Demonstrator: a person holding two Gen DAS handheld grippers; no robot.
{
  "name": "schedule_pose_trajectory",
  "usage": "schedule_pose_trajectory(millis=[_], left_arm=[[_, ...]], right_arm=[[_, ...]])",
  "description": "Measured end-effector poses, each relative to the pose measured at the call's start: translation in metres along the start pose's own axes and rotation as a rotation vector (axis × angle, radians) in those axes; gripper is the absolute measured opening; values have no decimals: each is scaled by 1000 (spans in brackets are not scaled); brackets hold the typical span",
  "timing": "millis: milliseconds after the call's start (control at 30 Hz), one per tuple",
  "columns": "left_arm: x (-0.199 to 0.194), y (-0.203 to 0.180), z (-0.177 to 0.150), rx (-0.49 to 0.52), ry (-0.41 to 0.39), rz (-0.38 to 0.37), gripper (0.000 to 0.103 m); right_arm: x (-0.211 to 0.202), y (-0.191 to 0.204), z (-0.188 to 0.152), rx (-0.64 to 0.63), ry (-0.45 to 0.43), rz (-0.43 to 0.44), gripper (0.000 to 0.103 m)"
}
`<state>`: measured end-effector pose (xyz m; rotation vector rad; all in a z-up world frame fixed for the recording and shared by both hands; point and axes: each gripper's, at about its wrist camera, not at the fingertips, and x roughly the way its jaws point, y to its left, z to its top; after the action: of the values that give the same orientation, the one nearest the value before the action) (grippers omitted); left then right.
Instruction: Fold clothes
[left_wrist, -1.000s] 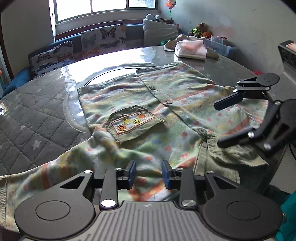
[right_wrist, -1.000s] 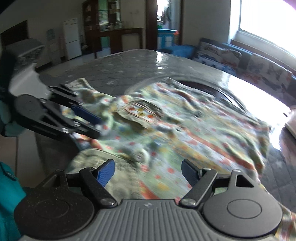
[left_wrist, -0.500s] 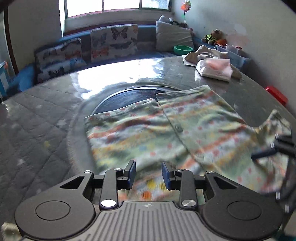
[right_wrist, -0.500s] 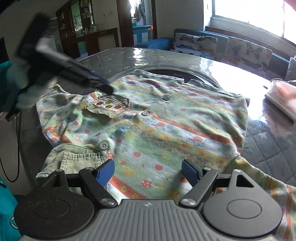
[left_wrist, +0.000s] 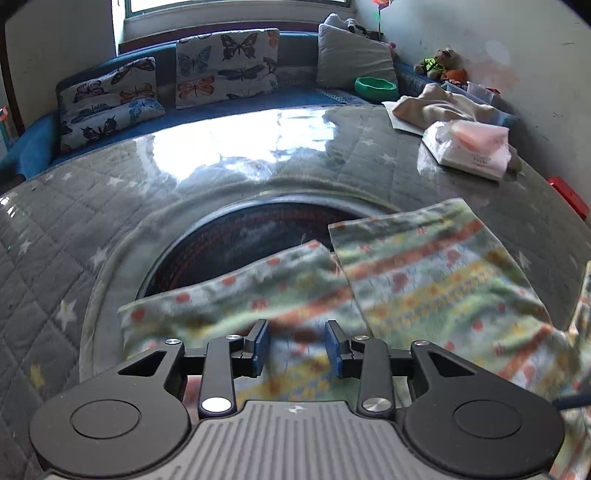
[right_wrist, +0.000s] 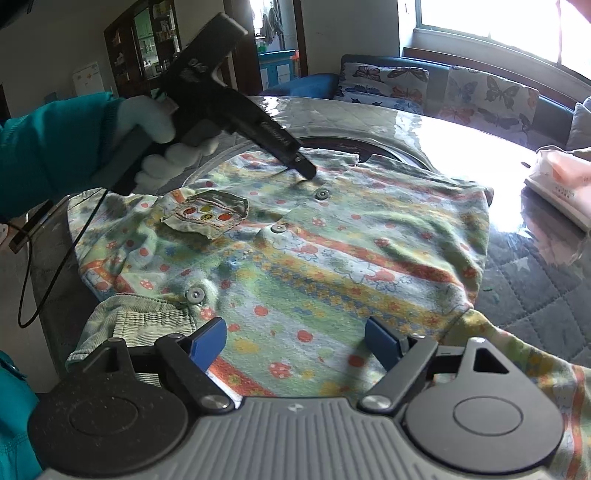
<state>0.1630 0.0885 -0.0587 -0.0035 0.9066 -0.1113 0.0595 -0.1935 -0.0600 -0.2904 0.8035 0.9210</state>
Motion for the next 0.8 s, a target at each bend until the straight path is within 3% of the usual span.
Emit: schedule_pose_trajectory(millis=[367,800], left_arm=[[6,0,13,-34,-27,55,42],[-96,3,-23,-44,-139,106,55]], right_arm=[[-1,-1,-1,9,-7,7,89],[1,0,-3,38,-20,-2,96]])
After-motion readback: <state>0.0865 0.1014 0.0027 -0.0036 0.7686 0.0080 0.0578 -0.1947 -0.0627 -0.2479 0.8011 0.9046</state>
